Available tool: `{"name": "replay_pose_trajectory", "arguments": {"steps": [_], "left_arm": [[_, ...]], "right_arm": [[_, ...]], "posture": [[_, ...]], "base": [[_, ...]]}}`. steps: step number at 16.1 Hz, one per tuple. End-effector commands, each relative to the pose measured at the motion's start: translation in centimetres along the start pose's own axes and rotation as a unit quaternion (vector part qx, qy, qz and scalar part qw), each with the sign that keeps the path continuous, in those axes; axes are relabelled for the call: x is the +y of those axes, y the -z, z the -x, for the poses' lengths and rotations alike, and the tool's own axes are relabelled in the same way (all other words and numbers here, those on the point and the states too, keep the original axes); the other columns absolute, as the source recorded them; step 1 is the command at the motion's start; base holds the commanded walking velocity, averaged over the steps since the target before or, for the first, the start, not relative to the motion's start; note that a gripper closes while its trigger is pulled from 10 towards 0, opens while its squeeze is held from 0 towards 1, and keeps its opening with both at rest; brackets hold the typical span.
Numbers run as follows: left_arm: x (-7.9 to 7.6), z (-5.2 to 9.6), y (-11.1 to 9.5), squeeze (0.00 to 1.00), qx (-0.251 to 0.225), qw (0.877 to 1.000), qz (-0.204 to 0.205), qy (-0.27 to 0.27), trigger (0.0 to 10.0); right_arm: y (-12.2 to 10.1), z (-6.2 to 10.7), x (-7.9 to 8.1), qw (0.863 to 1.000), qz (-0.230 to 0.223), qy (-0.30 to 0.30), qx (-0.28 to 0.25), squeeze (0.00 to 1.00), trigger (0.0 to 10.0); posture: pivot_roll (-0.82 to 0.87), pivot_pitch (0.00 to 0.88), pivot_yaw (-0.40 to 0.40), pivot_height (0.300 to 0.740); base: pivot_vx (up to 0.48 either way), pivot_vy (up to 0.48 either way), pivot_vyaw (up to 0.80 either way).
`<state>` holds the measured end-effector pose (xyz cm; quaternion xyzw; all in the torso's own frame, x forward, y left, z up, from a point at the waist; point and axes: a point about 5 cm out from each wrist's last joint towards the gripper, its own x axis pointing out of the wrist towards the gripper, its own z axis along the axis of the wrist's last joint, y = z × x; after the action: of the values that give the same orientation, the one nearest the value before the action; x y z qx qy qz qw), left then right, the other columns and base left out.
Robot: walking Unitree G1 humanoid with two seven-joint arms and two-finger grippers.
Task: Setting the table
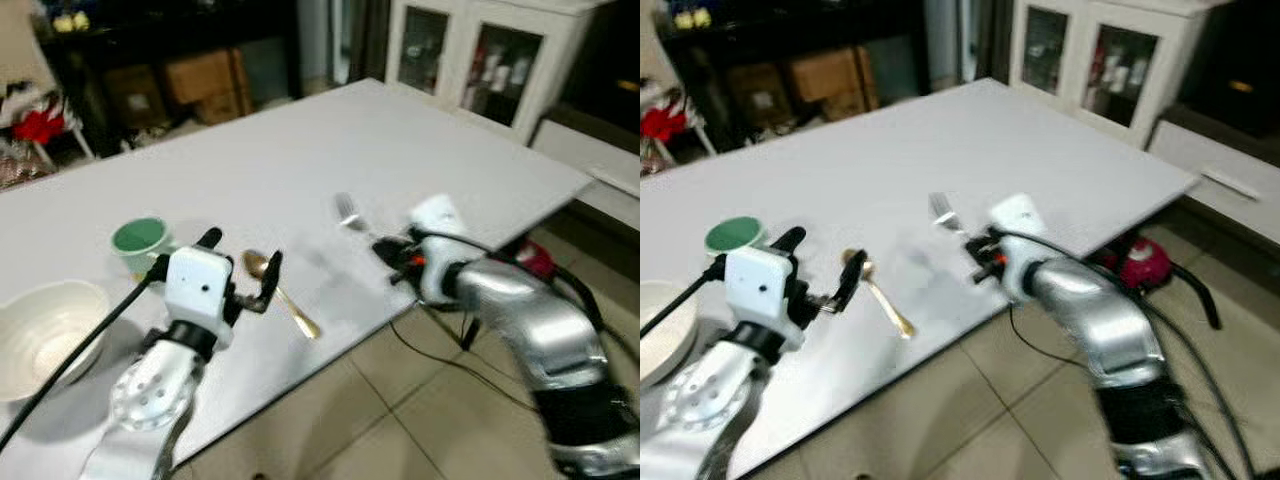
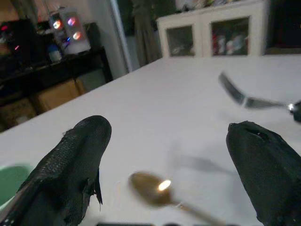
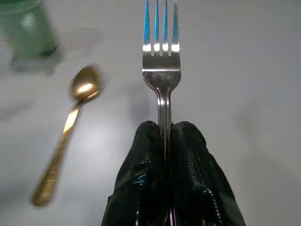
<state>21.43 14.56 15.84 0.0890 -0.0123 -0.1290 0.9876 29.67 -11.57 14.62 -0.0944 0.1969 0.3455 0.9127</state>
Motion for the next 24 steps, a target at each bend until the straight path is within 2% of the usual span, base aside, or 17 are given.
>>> {"name": "replay_pose_trajectory", "arguments": {"steps": [1,3,6,9,11,15,19,24], "left_arm": [[-0.1,0.4,-0.2,0.00,0.000,1.000,0.002,0.017,10.0],[-0.4,0.7,-0.1,0.00,0.012,0.999,0.002,0.049,10.0],[-0.6,1.1,0.4,0.00,0.043,0.994,-0.008,0.103,10.0],[-0.8,1.6,0.6,0.00,0.064,0.987,-0.003,0.144,10.0],[-1.1,2.5,1.1,0.00,0.094,0.979,0.011,0.183,10.0],[-1.4,3.3,1.3,0.00,0.110,0.975,0.023,0.194,10.0],[-1.7,4.1,1.2,0.00,0.124,0.972,0.033,0.197,10.0],[-1.7,4.6,1.2,0.00,0.130,0.971,0.035,0.198,10.0]], "right_arm": [[-0.1,-0.5,-0.2,0.999,0.020,0.020,0.023,0.00,10.0],[-0.6,-1.9,0.4,1.000,-0.022,-0.005,0.014,0.00,10.0],[-1.0,-5.1,0.5,0.998,-0.062,0.019,0.007,0.00,10.0],[-1.1,-6.8,0.7,0.997,-0.066,0.035,0.018,0.00,10.0],[-1.0,-8.0,1.4,0.997,-0.064,0.014,0.033,0.00,10.0],[-1.1,-9.5,2.4,0.998,-0.056,0.000,0.041,0.00,10.0],[-1.3,-10.9,4.2,0.998,-0.049,-0.006,0.046,0.00,10.0],[-0.5,-11.5,5.0,0.997,-0.046,0.012,0.058,0.00,10.0]], "posture": [[-0.13,0.000,0.051,0.740],[-0.13,0.000,0.054,0.740],[-0.11,0.000,0.062,0.740],[-0.11,0.010,0.071,0.740],[-0.11,0.021,0.072,0.740],[-0.10,0.038,0.064,0.740],[-0.08,0.059,0.050,0.740],[-0.07,0.060,0.054,0.740]], "base": [[0.000,0.000,0.00],[0.000,0.000,0.00],[0.000,0.000,0.00],[0.000,0.000,0.00],[0.000,0.000,0.00],[0.000,0.000,0.00],[0.000,0.000,0.00],[0.000,0.000,0.00]]}}
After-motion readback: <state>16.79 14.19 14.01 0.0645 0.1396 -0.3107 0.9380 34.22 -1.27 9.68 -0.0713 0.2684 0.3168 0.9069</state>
